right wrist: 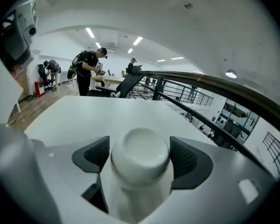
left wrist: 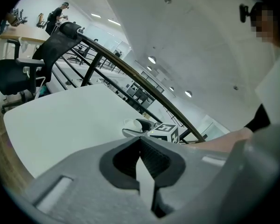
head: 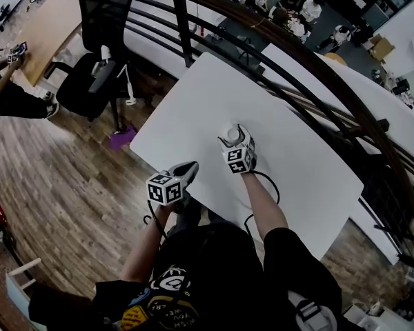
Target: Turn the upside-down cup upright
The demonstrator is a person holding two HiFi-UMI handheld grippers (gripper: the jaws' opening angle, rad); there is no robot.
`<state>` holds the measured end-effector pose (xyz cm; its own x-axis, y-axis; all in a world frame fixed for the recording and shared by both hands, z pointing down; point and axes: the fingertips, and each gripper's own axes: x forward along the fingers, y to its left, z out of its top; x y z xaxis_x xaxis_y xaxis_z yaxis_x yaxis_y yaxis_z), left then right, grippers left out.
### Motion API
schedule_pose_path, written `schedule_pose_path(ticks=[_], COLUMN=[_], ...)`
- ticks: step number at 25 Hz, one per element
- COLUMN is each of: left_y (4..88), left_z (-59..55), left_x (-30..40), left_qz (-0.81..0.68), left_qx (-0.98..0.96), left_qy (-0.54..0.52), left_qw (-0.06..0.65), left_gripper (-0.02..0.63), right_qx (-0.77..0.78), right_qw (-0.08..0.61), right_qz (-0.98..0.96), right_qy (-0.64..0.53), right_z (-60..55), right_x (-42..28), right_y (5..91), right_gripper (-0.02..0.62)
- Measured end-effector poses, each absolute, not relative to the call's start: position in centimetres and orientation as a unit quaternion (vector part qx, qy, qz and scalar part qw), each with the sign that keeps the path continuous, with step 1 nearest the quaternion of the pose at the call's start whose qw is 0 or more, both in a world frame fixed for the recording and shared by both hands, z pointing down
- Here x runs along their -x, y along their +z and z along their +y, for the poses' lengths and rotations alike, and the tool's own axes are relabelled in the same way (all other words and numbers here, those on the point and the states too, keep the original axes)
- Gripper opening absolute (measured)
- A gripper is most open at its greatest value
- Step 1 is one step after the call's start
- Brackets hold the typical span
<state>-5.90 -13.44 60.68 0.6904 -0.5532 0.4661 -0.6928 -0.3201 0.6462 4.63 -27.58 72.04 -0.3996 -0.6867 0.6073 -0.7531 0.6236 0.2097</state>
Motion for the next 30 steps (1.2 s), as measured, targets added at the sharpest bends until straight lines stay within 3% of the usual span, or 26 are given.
schedule_pose_path(ticks=[5,6,9,14,21,30], left_y=[59.8,59.5,59.0,58.8,59.3,56.4], left_z=[-12.9,-12.8,-12.2,-10.1,-6.9,2.1], left_x=[5.9,5.7,4.8,3.0,2.5,-3.9], left_qz=[-0.373,-0.369,-0.354,-0.328,-0.347,-0.379], left_qx=[-0.819,-0.824,-0.838,-0.850,-0.866,-0.868], left_qy=[0.078,0.080,0.093,0.098,0.143,0.143], left_qw=[0.428,0.423,0.405,0.400,0.331,0.287], left_gripper=[0.005,0.005,0.005,0.005,0.005,0.005], right_qx=[-0.472,-0.484,-0.508,-0.554,-0.574,-0.496], right_qw=[0.279,0.264,0.209,0.152,0.094,0.098], right_qz=[-0.830,-0.827,-0.825,-0.800,-0.783,-0.840], right_qy=[0.106,0.112,0.132,0.170,0.221,0.196], right_z=[-24.5,-23.4,-19.5,-12.5,-5.6,3.1], right_x=[-6.8,-7.5,-8.9,-11.4,-10.9,-12.8], right_y=[70.1,69.3,66.0,62.5,59.6,55.3], right_gripper=[0.395,0.360,0.128,0.002,0.002,0.002])
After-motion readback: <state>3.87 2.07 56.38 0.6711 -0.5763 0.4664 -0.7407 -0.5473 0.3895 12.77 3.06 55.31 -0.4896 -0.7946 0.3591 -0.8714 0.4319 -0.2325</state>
